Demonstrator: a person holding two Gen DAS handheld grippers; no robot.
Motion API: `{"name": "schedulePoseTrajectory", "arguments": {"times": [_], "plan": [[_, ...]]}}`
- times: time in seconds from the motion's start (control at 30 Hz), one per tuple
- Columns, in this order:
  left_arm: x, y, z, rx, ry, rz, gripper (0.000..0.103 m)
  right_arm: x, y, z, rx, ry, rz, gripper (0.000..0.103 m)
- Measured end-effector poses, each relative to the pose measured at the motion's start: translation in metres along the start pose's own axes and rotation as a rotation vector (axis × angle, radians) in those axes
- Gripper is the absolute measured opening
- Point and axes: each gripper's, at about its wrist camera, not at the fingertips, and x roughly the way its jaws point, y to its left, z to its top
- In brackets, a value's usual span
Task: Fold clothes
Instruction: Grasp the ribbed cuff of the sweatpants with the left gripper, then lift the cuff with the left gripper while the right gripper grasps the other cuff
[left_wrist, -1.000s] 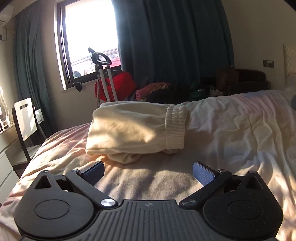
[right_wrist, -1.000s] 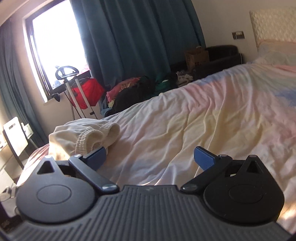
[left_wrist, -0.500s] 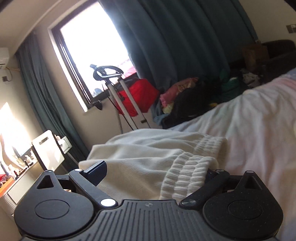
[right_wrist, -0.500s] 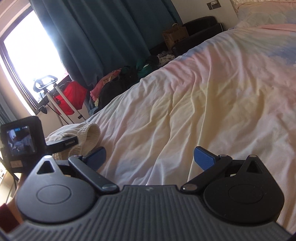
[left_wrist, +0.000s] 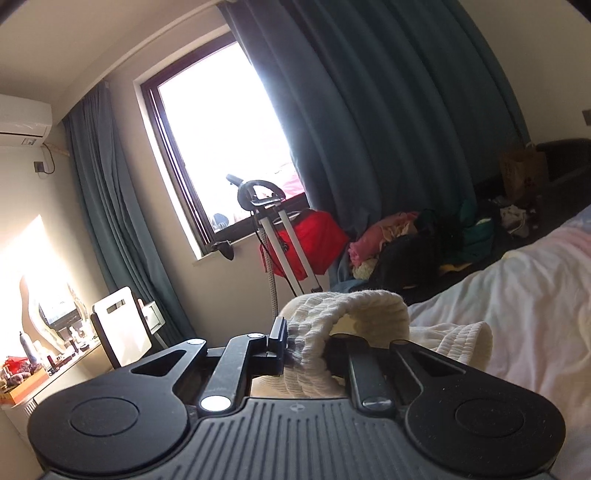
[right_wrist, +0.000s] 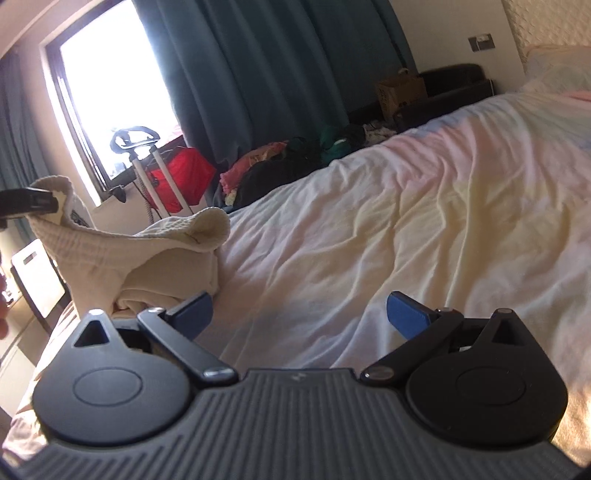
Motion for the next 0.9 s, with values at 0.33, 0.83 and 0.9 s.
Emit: {"name": "schedulePoseTrajectory", "arguments": {"times": [0.33,0.83,0.9], "plan": [[-0.118,0.138,-0.048,-0.202,-0.053,-0.030,0.011,-0.020,0.038,-0.011,-0.118,0.088,0.210,0.100],[-0.163,0.244,-0.157,-0.545,-0.016,-0.007,0.012,-0.028,0.112,-0.081,-0.384,0.316,0.434,0.099],[-0.161,0.251,-0.167,-0.575,0.004,-0.008,0.012,-0.017,0.117,-0.083,-0.396,0.308,0.423,0.096]]}}
